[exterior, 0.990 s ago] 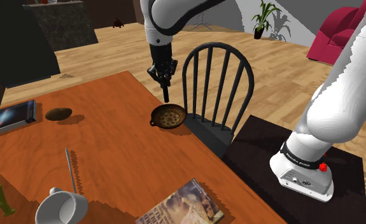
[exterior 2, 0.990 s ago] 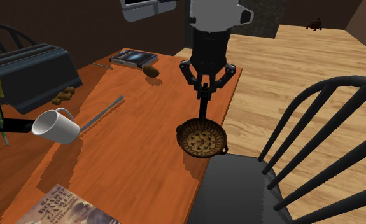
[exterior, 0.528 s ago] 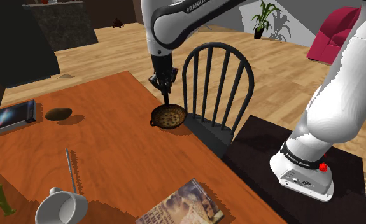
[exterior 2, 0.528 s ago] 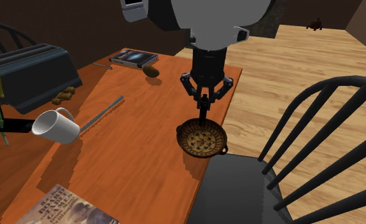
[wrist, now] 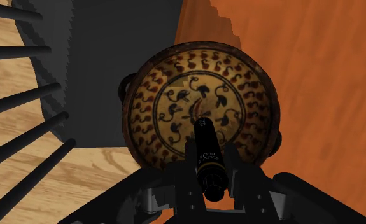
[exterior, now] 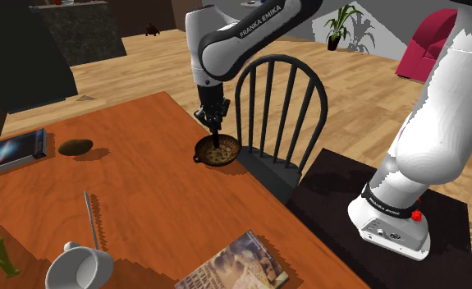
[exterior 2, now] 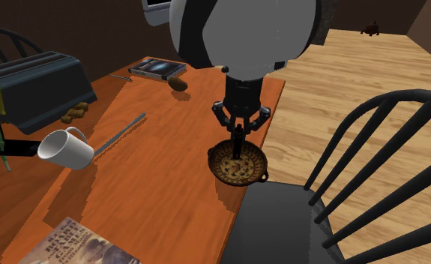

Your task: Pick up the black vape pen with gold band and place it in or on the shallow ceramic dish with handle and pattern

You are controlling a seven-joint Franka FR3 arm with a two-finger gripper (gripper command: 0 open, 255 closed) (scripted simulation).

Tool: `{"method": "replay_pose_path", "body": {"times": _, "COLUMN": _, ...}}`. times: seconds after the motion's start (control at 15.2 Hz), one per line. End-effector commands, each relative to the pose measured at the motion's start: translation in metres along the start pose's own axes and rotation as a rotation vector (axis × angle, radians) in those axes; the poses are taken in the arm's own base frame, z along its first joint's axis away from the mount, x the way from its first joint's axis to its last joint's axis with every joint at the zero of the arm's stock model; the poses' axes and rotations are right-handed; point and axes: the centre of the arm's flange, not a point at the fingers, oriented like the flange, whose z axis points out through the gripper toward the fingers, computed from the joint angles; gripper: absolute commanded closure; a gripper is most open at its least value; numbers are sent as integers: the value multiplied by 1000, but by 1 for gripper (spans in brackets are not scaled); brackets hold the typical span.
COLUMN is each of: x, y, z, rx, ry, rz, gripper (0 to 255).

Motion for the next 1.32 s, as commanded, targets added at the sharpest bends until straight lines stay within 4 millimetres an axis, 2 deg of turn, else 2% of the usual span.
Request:
{"method": "replay_pose_path", "body": {"times": 0.0, "x": 0, "y": 0, "z": 1, "rx": 0, "ry": 1, "rz": 0, "gripper": 255}}
{"method": "replay_pose_path", "body": {"times": 0.33, "x": 0, "y": 0, "z": 1, "rx": 0, "ry": 1, "rz": 0, "gripper": 255}}
{"method": "replay_pose_path", "body": {"times": 0.4, "x": 0, "y": 0, "z": 1, "rx": 0, "ry": 1, "rz": 0, "gripper": 0}}
{"method": "replay_pose_path", "body": {"times": 0.73, "x": 0, "y": 0, "z": 1, "rx": 0, "ry": 1, "rz": 0, "gripper": 0}}
{"method": "replay_pose_path", "body": {"times": 0.99, "x": 0, "y": 0, "z": -49, "rx": 0, "ry": 1, "rz": 0, "gripper": 0}}
{"method": "replay_pose_path", "body": {"times": 1.25, "x": 0, "y": 0, "z": -49, "rx": 0, "ry": 1, "rz": 0, "gripper": 0}}
